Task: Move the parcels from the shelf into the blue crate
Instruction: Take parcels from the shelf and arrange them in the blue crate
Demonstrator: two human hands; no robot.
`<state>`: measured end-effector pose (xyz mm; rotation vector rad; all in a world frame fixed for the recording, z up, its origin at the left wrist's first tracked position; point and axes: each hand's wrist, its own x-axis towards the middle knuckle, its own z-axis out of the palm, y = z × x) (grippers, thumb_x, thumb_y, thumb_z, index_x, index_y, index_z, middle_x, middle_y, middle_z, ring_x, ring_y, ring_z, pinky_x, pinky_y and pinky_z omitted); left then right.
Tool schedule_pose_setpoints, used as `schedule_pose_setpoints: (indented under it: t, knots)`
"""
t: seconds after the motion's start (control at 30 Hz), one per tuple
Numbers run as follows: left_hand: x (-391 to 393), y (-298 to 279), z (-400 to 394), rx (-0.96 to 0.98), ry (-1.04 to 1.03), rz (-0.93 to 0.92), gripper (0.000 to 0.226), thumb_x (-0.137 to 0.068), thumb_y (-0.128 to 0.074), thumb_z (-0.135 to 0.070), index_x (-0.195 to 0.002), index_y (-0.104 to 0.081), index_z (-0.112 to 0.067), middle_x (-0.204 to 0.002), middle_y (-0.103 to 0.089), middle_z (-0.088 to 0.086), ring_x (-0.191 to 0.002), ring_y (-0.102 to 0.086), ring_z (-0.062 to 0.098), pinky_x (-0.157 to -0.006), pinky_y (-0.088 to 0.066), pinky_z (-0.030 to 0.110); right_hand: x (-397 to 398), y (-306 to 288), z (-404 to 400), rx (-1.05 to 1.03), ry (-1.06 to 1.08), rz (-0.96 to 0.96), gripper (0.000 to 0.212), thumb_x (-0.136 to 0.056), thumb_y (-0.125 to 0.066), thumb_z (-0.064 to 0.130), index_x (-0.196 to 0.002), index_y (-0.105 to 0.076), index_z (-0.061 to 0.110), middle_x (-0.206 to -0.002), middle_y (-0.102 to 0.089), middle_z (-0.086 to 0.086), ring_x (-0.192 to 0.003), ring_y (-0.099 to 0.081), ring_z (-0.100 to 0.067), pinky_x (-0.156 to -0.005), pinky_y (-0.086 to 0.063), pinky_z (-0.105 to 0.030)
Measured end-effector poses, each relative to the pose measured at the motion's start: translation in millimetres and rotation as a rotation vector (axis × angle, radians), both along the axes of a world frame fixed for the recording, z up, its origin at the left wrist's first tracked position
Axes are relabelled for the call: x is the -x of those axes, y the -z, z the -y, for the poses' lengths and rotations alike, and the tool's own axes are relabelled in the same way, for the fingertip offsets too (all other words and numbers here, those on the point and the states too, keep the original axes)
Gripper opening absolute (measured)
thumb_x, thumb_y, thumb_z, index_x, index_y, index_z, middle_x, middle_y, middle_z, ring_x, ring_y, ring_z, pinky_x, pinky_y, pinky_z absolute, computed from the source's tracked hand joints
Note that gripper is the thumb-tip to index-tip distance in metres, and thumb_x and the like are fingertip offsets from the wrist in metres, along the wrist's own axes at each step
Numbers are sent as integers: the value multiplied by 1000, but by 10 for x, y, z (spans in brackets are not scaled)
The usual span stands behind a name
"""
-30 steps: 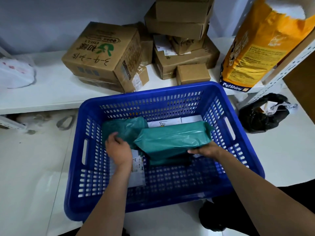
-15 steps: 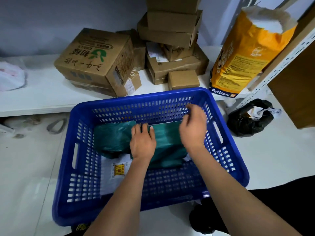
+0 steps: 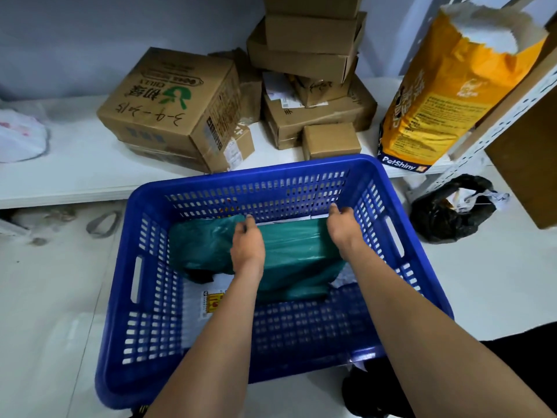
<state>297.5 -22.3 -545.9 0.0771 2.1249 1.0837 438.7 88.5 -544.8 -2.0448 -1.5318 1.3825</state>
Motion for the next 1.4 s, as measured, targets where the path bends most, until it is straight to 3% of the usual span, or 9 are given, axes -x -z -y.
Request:
schedule_pose_setpoints:
  t: [0.13,0.27,0.47,0.57,0.67,0.8,1.03,1.17,1.4]
  knots:
    - [142,141,53,6,-140,528,79,-71,-46,-73,-129,-57,-21,-132,-59,15,-117,-56,41,-104,-36,63,-71,-1,14,309,141,-257,45,-101,-38,45,-126,-55,12,-137,-55,-14,-122,-53,-31,-107,-40,-40]
    - [200,-45,181,117,-60,702,74,-60,-60,-69,-117,-58,-21,-122,-60,20,-114,-52,49,-88,-23,84,-201,-8,-9,529,168,-297,46,-89,-54,51,-105,-64,9,-99,-70,-16,-91,-66,-32,-98,-49,-47]
    - [237,-114,255,88,-55,826,63,-65,-70,-58,-112,-58,-18,-114,-64,19,-101,-62,43,-83,-43,75,-290,93,-65,687,210,-267,48,-86,-51,54,-95,-66,10,-91,-69,-18,-83,-67,-37,-76,-54,-55]
    - [231,-77,276,151,-17,799,64,-63,-67,-61,-105,-58,-12,-105,-66,18,-97,-63,39,-88,-49,63,-356,270,14,750,199,-284,50,-84,-53,51,-99,-70,7,-90,-72,-22,-89,-67,-42,-85,-47,-68]
    - [196,-83,303,172,10,748,55,-63,-65,-58,-94,-60,-13,-83,-68,14,-83,-64,33,-88,-51,48,-397,348,60,748,250,-332,51,-85,-57,51,-108,-70,8,-89,-73,-20,-79,-70,-38,-76,-55,-59]
    - [132,-178,382,108,43,663,36,-73,-59,-49,-87,-59,-16,-76,-68,9,-76,-66,29,-81,-53,39,-439,186,199,686,233,-426,35,-93,-51,37,-77,-62,9,-57,-69,-13,-43,-66,-27,-42,-55,-35]
    - [-36,-273,580,-68,81,649,26,-75,-60,-39,-89,-62,-17,-73,-65,5,-68,-64,25,-65,-56,34,-822,-88,427,699,211,-529,27,-77,-51,27,-77,-69,7,-75,-71,-14,-60,-68,-28,-67,-55,-35]
    - [-242,-266,628,-148,41,675,23,-80,-60,-36,-90,-66,-16,-72,-70,4,-72,-65,25,-70,-56,37,-891,-189,316,630,226,-509,28,-76,-45,24,-82,-66,7,-73,-70,-13,-58,-66,-28,-60,-54,-30]
    - [-327,89,733,-231,-66,800,40,-80,-60,-27,-117,-65,-13,-113,-71,14,-98,-66,32,-89,-54,51,-715,-71,93,563,107,-461,28,-81,-40,18,-87,-66,9,-72,-72,-11,-54,-67,-24,-51,-53,-23]
